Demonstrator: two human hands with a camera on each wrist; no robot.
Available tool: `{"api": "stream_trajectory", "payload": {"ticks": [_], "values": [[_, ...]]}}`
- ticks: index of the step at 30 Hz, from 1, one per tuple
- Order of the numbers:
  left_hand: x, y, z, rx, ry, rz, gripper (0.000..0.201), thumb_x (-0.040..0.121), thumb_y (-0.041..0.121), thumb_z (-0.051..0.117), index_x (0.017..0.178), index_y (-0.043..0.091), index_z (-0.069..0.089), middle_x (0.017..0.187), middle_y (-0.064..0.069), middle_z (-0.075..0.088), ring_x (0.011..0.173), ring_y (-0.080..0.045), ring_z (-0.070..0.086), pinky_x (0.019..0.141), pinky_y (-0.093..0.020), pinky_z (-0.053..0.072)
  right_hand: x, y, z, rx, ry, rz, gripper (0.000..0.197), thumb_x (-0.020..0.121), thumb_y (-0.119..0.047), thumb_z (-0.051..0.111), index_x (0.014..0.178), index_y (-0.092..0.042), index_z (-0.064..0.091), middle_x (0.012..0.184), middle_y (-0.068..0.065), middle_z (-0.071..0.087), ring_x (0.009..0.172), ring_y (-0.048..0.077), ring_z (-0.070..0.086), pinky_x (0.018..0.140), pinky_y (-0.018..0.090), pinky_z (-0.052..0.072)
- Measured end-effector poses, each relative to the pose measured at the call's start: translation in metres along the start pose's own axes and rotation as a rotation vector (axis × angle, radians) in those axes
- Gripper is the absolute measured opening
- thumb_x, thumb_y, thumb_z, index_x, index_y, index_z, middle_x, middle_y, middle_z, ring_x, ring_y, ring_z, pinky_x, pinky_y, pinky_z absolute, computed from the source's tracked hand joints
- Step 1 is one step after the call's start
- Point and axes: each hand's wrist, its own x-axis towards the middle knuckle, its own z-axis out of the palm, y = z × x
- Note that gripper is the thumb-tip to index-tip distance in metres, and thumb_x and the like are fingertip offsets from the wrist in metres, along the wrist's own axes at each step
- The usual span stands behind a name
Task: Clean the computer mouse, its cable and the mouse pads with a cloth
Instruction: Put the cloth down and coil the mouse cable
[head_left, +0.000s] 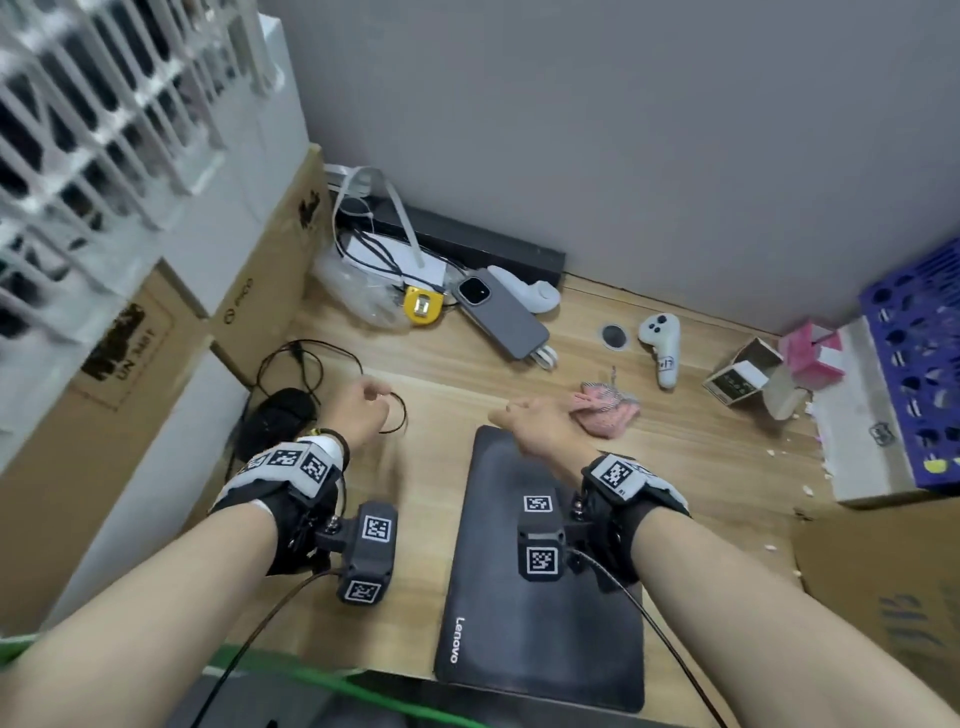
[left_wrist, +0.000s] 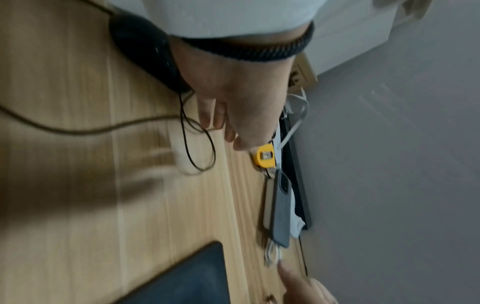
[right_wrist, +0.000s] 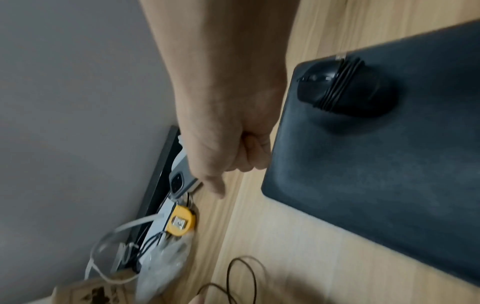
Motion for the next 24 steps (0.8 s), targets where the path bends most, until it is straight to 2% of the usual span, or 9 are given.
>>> {"api": "stream_trajectory", "payload": {"ticks": [3, 6, 9, 13, 17, 20, 24], "values": [[0.005, -0.027, -0.031, 0.255, 0.136, 0.021, 0.035, 0.084, 0.008, 0.057, 0.118, 0.014, 0.062, 0.135, -0.012, 0.049, 0.127, -0.032, 0.041, 0.104, -0.034, 0.033, 0.007, -0.010, 0.030, -0.054, -0.062, -0.030, 0.048, 0.077, 0.006, 0.047, 0.054, -0.024, 0.018, 0.055, -0.006, 0.015, 0.054, 0.014, 0.015, 0.050, 0.028, 0.012], [0.009, -0.052, -0.047, 0.355, 0.129, -0.010, 0.048, 0.083, 0.008, 0.054, 0.130, 0.015, 0.053, 0.145, -0.011, 0.038, 0.133, -0.034, 0.033, 0.109, -0.040, 0.031, 0.008, -0.009, 0.045, -0.072, -0.116, -0.022, 0.047, 0.076, 0.013, 0.042, 0.055, -0.022, 0.021, 0.057, -0.002, 0.018, 0.051, 0.013, 0.019, 0.045, 0.023, 0.018], [0.012, -0.072, -0.055, 0.422, 0.084, -0.086, 0.052, 0.081, 0.016, 0.059, 0.132, 0.014, 0.049, 0.143, -0.015, 0.039, 0.129, -0.039, 0.036, 0.106, -0.047, 0.035, 0.006, -0.004, 0.054, -0.093, -0.183, 0.013, 0.040, 0.082, 0.012, 0.046, 0.060, -0.019, 0.033, 0.060, -0.001, 0.029, 0.048, 0.014, 0.031, 0.039, 0.020, 0.033], [0.008, -0.089, -0.052, 0.486, 0.077, -0.142, 0.065, 0.080, 0.013, 0.064, 0.139, 0.012, 0.038, 0.144, -0.017, 0.027, 0.130, -0.038, 0.028, 0.106, -0.046, 0.035, 0.003, 0.004, 0.056, -0.045, -0.236, 0.073, 0.024, 0.089, 0.004, 0.045, 0.077, -0.016, 0.046, 0.065, 0.002, 0.041, 0.047, 0.015, 0.046, 0.044, 0.022, 0.046], [0.002, -0.095, -0.041, 0.443, 0.087, -0.160, 0.071, 0.077, 0.022, 0.073, 0.137, 0.011, 0.036, 0.136, -0.019, 0.023, 0.120, -0.040, 0.038, 0.099, -0.042, 0.041, -0.003, 0.010, 0.052, -0.004, -0.285, 0.118, 0.016, 0.095, -0.003, 0.042, 0.086, -0.014, 0.051, 0.065, 0.007, 0.047, 0.044, 0.013, 0.051, 0.045, 0.022, 0.049], [-0.001, -0.092, -0.036, 0.387, 0.147, -0.138, 0.086, 0.066, 0.025, 0.080, 0.136, 0.008, 0.033, 0.138, -0.020, 0.018, 0.118, -0.039, 0.038, 0.097, -0.040, 0.044, -0.004, 0.013, 0.049, 0.004, -0.304, 0.105, 0.012, 0.098, -0.012, 0.047, 0.087, -0.014, 0.052, 0.070, 0.005, 0.045, 0.046, 0.010, 0.051, 0.049, 0.023, 0.051], [-0.009, -0.064, -0.032, 0.287, 0.188, -0.073, 0.098, 0.061, 0.013, 0.083, 0.141, 0.015, 0.025, 0.140, -0.020, 0.019, 0.118, -0.036, 0.040, 0.093, -0.033, 0.042, -0.008, 0.012, 0.043, 0.014, -0.356, 0.089, 0.009, 0.099, -0.015, 0.048, 0.093, -0.013, 0.054, 0.073, 0.003, 0.047, 0.054, 0.012, 0.051, 0.051, 0.023, 0.051]]}}
